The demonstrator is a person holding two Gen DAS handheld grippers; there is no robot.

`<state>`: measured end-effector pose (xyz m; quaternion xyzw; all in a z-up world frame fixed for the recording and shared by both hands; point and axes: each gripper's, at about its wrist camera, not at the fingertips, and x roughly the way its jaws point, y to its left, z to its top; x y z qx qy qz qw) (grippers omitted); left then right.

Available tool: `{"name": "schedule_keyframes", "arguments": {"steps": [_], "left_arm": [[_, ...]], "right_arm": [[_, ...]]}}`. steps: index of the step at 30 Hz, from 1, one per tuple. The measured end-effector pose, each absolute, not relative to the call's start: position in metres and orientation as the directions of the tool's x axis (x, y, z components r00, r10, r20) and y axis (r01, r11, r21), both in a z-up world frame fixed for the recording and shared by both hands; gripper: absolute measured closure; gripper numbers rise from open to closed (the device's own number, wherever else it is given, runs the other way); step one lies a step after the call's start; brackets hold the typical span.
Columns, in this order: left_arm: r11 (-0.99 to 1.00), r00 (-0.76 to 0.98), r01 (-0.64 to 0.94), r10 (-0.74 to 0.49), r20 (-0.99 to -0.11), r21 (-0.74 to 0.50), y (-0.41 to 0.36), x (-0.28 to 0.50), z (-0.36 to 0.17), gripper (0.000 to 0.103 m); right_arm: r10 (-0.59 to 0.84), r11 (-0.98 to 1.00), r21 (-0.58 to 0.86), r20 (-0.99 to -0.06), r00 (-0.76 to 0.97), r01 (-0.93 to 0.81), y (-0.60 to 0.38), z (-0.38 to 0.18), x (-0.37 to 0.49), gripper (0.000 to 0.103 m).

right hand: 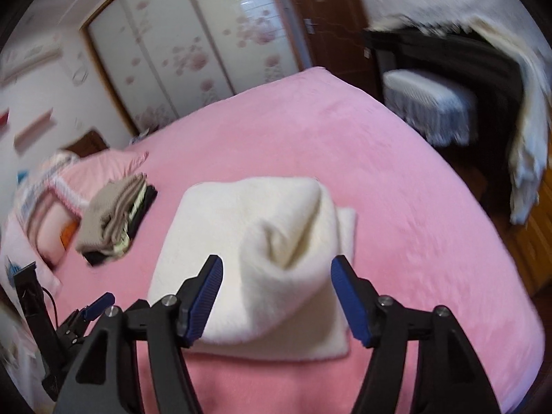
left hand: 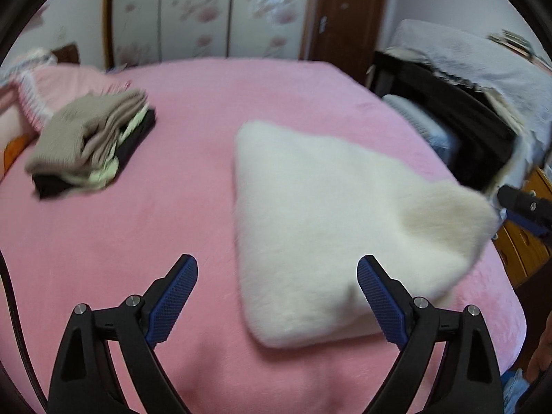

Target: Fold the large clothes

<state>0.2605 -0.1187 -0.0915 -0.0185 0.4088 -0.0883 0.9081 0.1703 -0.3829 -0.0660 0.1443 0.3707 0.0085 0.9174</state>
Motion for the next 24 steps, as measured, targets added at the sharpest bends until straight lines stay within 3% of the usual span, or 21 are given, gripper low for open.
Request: {"name": "schedule_keyframes", "arguments": {"steps": [5,7,8,11,16,24], "left_arm": [[0.982,0.605,0.114,-0.191,-0.773,-0.153,-0.115,0.280,-0.107,0.010],[0.979,0.593,0.111,-0.202,-0.780,-0.169,-0.115,0.287,-0.113,0.010],[0.979,0.586,0.107,-0.204,-0.784,-0.174,-0.116,0.291,-0.115,0.010],[0.977,0.573,0.103,-0.210,-0.792,-0.185,-0.121,0.301,-0.117,0.010],[0.975,0.574,0.116,-0.221,-0.789,-0.188,-0.123,0.297,-0.120,0.010],[0.981,0.560,0.156,-0.183,-0.808,-0.115,-0.133,0.285,-0.156,0.008]], "right_arm": [[0.071,0.991,0.129,-0.738,0.671,0.037,-0.360,-0.075,0.202,0.038],[0.040,0.998,0.065,-0.781,0.623,0.017,-0.353,-0.088,0.213,0.053],[0.035,0.999,0.046,-0.800,0.599,0.003,-0.351,-0.094,0.216,0.079],[0.060,0.998,0.055,-0.811,0.582,-0.026,-0.352,-0.103,0.210,0.088],[0.112,0.985,0.169,-0.784,0.611,0.038,-0.376,-0.108,0.173,0.092],[0.099,0.956,0.235,-0.824,0.558,0.178,-0.384,-0.187,0.146,0.091]]}}
